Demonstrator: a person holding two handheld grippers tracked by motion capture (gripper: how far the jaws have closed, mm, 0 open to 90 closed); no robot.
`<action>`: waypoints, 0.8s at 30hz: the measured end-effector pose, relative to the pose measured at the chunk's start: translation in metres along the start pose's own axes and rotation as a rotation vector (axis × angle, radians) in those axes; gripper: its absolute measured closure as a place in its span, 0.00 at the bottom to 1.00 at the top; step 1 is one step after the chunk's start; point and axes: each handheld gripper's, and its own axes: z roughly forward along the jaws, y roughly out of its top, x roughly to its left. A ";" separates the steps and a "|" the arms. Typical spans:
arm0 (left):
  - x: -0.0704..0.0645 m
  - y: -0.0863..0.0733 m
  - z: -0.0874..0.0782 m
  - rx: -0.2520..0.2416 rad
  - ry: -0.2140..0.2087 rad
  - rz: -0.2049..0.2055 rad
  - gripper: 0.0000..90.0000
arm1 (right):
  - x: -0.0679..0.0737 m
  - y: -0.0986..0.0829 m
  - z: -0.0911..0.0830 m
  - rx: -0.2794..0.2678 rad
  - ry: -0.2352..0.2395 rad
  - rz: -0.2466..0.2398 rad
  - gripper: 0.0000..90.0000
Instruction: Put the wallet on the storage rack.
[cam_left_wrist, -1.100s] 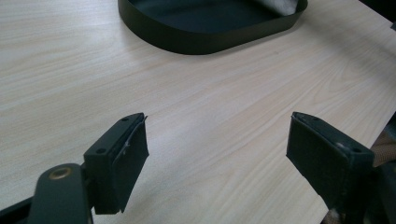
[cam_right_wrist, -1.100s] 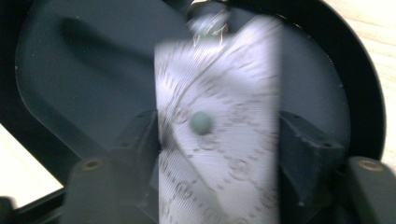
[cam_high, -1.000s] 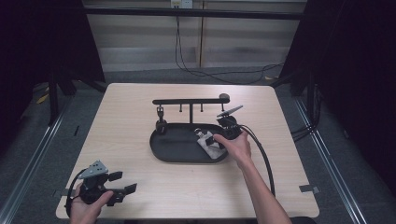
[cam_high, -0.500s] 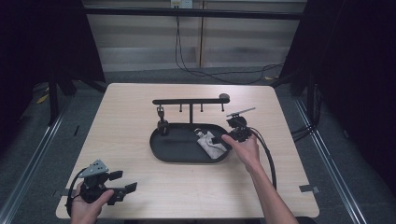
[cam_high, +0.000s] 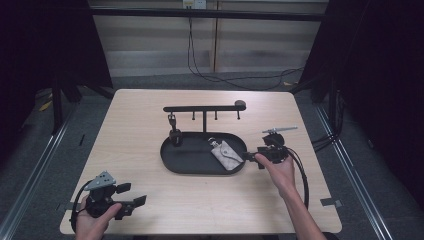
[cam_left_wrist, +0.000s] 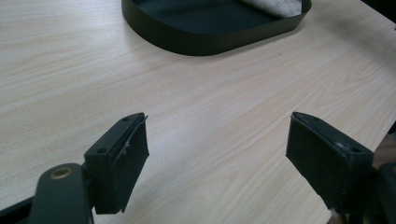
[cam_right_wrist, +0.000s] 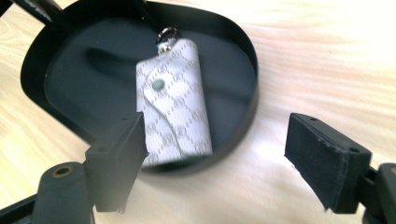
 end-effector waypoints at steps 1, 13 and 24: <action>0.000 0.000 0.000 0.002 0.001 0.001 0.23 | 0.000 -0.004 -0.003 -0.002 -0.010 -0.009 0.23; 0.001 0.000 0.000 0.002 -0.001 -0.008 0.23 | -0.002 -0.047 -0.042 -0.042 -0.057 -0.035 0.23; 0.000 0.000 0.003 0.024 0.005 -0.001 0.23 | -0.014 -0.089 -0.057 -0.033 -0.107 -0.043 0.22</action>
